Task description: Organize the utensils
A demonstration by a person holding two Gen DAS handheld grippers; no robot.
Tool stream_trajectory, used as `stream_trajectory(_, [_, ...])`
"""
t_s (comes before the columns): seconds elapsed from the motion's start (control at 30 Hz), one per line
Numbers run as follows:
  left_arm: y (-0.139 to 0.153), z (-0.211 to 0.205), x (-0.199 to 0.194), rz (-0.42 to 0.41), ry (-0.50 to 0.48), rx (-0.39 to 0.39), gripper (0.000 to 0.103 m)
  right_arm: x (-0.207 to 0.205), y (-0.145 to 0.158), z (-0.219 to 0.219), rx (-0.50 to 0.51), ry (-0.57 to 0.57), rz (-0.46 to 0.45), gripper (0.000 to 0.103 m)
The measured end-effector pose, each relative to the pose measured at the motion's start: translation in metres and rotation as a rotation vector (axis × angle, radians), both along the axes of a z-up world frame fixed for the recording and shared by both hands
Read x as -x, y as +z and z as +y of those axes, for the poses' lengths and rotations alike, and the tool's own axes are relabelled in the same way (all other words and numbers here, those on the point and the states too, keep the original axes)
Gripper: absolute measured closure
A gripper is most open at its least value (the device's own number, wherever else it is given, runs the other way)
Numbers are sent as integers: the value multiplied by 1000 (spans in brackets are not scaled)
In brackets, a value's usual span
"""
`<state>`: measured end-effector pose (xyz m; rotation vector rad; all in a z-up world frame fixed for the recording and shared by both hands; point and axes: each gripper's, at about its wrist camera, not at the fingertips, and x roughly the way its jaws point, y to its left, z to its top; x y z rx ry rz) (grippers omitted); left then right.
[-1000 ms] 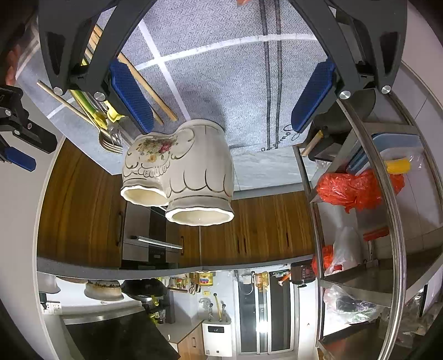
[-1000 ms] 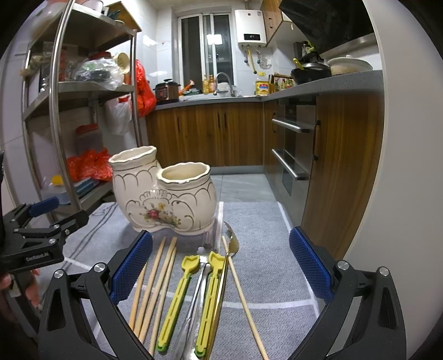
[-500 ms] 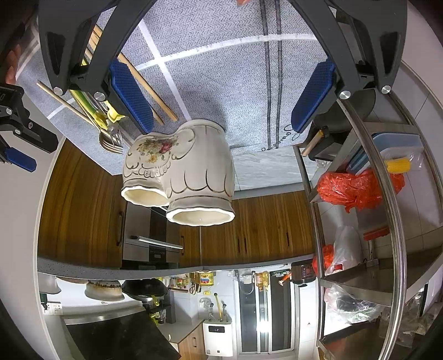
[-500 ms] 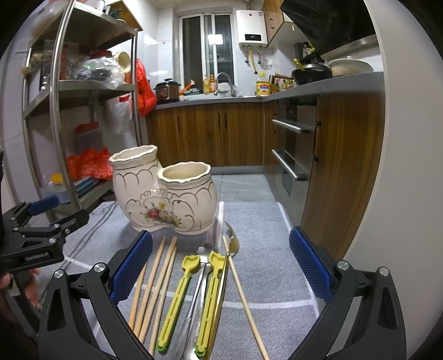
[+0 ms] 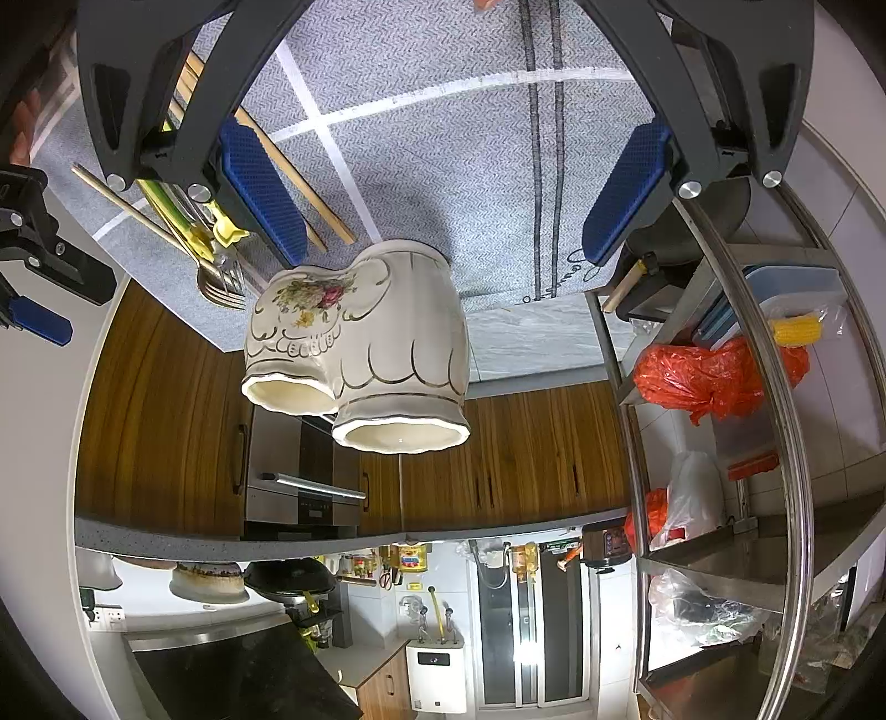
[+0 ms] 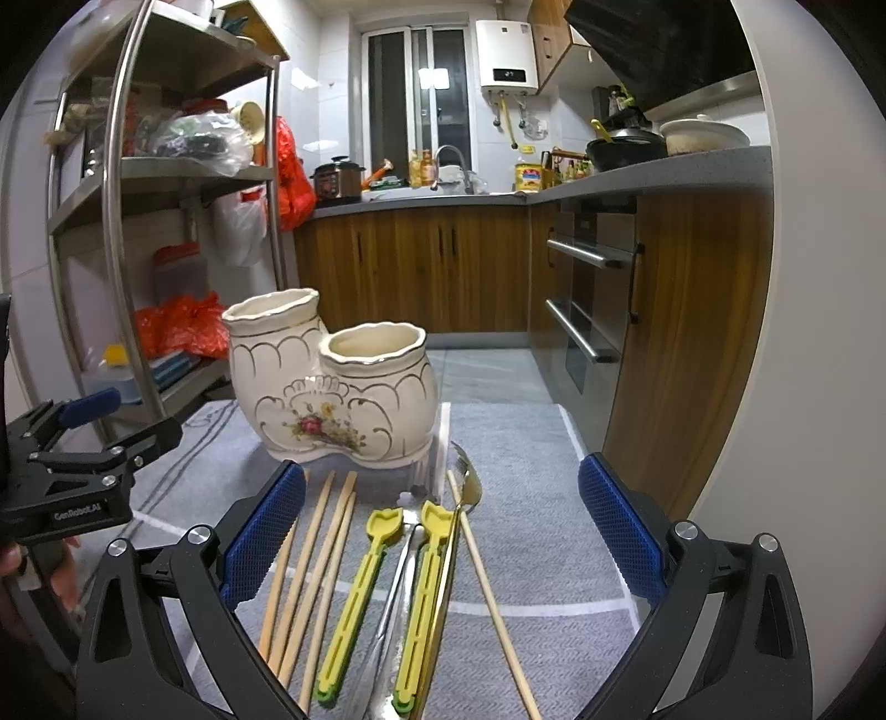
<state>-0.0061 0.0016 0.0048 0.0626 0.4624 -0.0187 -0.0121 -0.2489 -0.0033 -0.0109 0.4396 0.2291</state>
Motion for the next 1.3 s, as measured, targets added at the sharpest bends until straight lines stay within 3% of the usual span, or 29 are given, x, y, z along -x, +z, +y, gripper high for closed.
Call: stream_trajectory(1.3, [-5,2,-3,15,-26,12,5,0,-5,3,30,1,-1,5])
